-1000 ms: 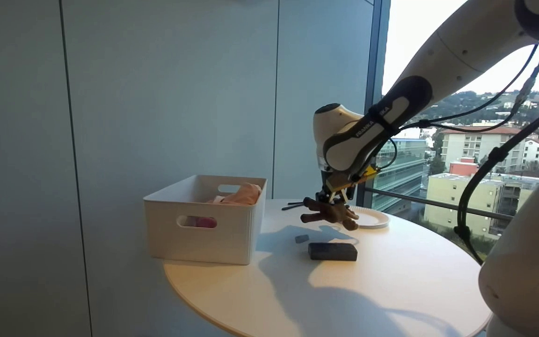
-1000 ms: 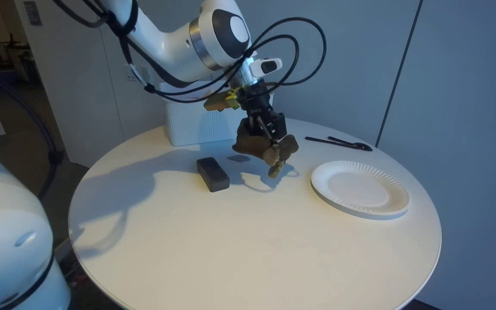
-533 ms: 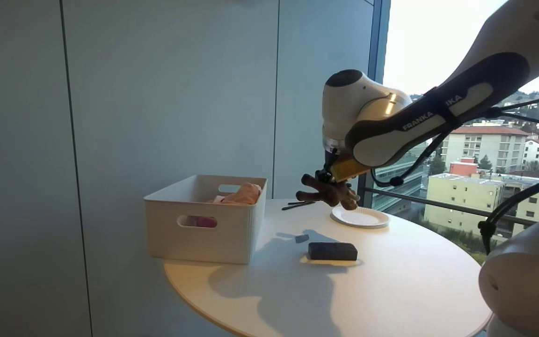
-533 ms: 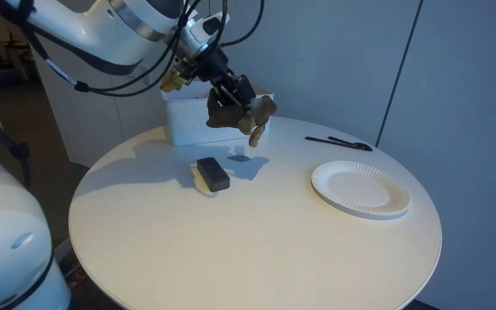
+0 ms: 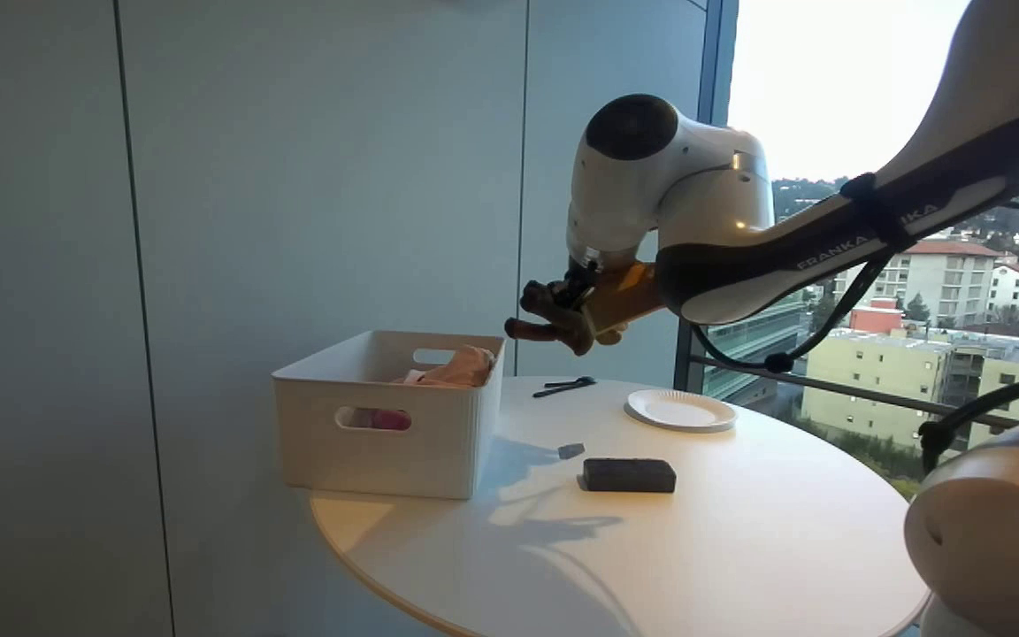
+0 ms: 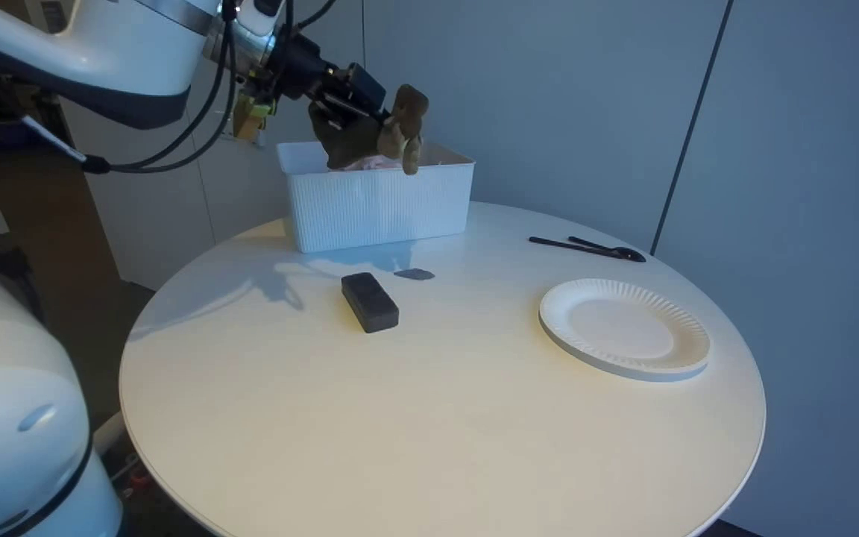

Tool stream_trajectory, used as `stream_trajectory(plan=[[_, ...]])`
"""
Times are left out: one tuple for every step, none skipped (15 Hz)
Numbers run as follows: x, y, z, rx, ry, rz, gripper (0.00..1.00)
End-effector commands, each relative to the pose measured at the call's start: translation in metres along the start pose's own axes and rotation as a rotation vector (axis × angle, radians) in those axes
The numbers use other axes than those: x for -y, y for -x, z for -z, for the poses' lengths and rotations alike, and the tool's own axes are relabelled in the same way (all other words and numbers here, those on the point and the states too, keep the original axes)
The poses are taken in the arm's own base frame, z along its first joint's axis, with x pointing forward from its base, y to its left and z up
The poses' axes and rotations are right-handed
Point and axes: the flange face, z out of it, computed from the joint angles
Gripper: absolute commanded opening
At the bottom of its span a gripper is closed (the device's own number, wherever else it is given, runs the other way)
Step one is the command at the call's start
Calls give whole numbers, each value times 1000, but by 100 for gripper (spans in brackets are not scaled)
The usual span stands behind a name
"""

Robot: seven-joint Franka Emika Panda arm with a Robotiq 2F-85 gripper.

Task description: Put the shirts and toy moose inside the white basket

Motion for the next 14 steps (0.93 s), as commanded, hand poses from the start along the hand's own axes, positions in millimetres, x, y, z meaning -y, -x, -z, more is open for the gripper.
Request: stream_trajectory(plan=[[42,-37,10,-170,12,33,9],[54,-44,8,-194,17,54,8],[66,-51,4,-206,24,76,8],[78,-55,-2,-210,29,112,7],[91,-60,-11,-205,37,153,8],[104,-62,-21,-187,36,198,8],[119,-63,-31,-166,31,249,9],[132,-65,-43,-154,45,283,9],[144,-65,-53,-141,56,322,9],[156,-66,-60,-134,74,351,9],[167,-68,-69,-131,89,376,9],[176,-72,-73,-130,102,398,8],[182,-75,-77,-131,118,416,9],[188,-79,-79,-124,118,427,17]])
